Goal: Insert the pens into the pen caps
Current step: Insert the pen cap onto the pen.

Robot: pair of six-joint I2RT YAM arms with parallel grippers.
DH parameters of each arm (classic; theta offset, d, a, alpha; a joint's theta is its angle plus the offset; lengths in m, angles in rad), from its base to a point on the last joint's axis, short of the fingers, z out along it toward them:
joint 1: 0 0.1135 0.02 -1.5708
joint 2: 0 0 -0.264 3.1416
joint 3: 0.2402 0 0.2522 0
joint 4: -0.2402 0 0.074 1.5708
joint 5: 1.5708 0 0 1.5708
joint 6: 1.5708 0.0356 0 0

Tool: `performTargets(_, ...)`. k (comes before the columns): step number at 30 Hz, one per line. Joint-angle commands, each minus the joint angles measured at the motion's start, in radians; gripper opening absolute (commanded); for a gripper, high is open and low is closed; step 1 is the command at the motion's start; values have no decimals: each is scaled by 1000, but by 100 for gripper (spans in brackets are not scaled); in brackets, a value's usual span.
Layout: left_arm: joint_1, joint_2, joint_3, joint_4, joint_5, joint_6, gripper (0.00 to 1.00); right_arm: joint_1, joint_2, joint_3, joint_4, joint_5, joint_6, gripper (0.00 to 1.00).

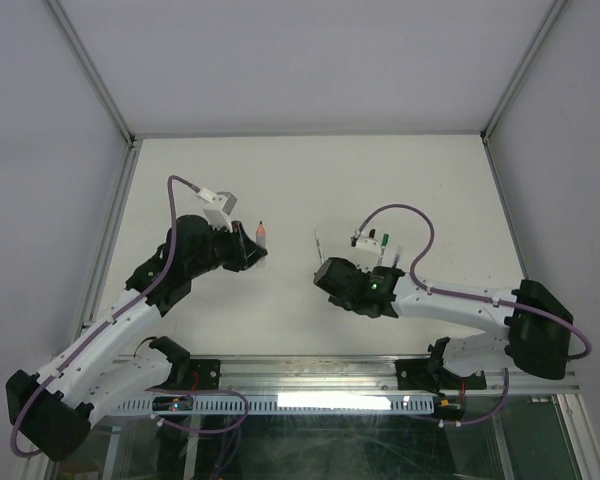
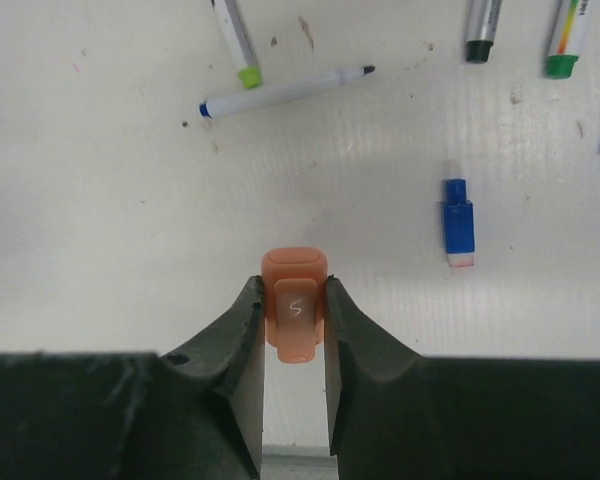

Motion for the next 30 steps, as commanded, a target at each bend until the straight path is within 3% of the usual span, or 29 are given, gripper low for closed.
performTargets(1,-41,49,2,51,13,-42,0,-4,-131,-15,1,143,189,0)
performTargets(8,-283,143,16,86,-139,-65,0,-5,-287,-53,139,229,277,0)
performTargets(17,-351,167,-27,214,14,-2,0,-4,-385,-119,217,292,412,0)
performTargets(21,-370,198,-21,235,83,20,0,-4,-401,-155,293,291,411,0)
performTargets(30,-412,273,-1,236,99,33,0,-3,-432,-189,406,290,353,0)
